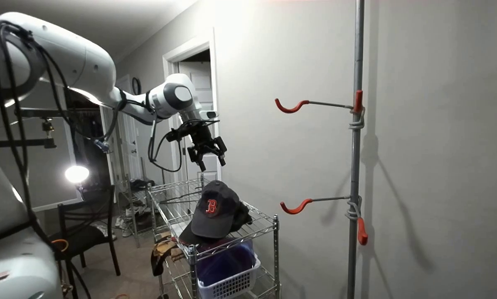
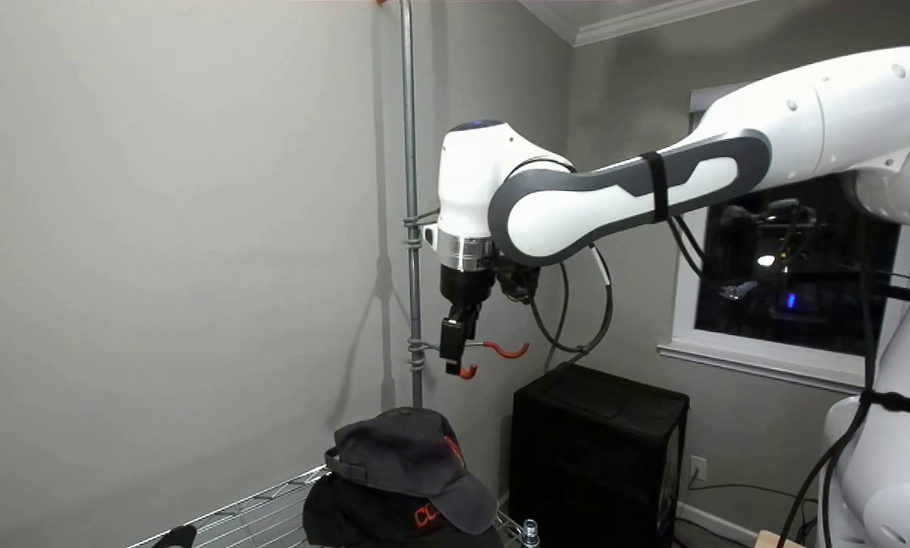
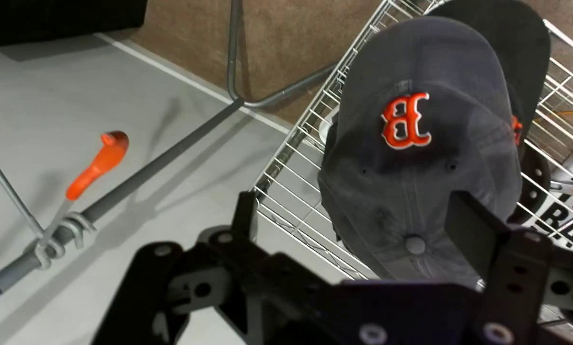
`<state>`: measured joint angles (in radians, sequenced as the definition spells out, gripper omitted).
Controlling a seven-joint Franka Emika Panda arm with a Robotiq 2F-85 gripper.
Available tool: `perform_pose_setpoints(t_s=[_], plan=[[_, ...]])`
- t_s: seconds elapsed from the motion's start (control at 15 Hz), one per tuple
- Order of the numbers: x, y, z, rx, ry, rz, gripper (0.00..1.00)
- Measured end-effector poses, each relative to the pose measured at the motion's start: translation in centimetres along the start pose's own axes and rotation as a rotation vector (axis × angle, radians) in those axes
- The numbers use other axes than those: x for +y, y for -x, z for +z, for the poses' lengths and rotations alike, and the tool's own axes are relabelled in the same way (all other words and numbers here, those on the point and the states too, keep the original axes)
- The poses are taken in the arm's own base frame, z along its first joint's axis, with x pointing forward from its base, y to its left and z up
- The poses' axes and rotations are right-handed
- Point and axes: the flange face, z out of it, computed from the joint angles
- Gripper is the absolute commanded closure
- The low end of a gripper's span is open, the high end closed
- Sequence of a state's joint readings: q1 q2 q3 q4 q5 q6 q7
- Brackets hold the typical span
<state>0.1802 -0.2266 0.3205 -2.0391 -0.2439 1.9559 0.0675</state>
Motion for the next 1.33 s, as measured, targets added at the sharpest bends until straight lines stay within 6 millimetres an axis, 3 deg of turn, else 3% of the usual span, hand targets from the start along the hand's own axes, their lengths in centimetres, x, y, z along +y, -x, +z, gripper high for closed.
perform_pose_setpoints(t_s=[0.27, 0.47, 0.73, 1.0, 1.07, 1.13, 1.33], plan=[[-2.3, -4.5, 2.6, 0.026, -0.064, -0.049, 0.0], [-4.2, -6.3, 4.1, 0.02, -0.105, -0.083, 0.0], [-6.1, -7.0, 5.9, -0.011, -0.156, -0.123, 0.0], [-6.3, -6.9, 7.2, -0.038, -0.199, -0.125, 0.0], [-6.3, -6.8, 7.5, -0.044, -0.205, -0.124, 0.25], [-6.2, -6.8, 7.7, -0.048, -0.211, -0.123, 0.26], [-5.9, -6.5, 8.4, -0.06, -0.219, -0.127, 0.46]])
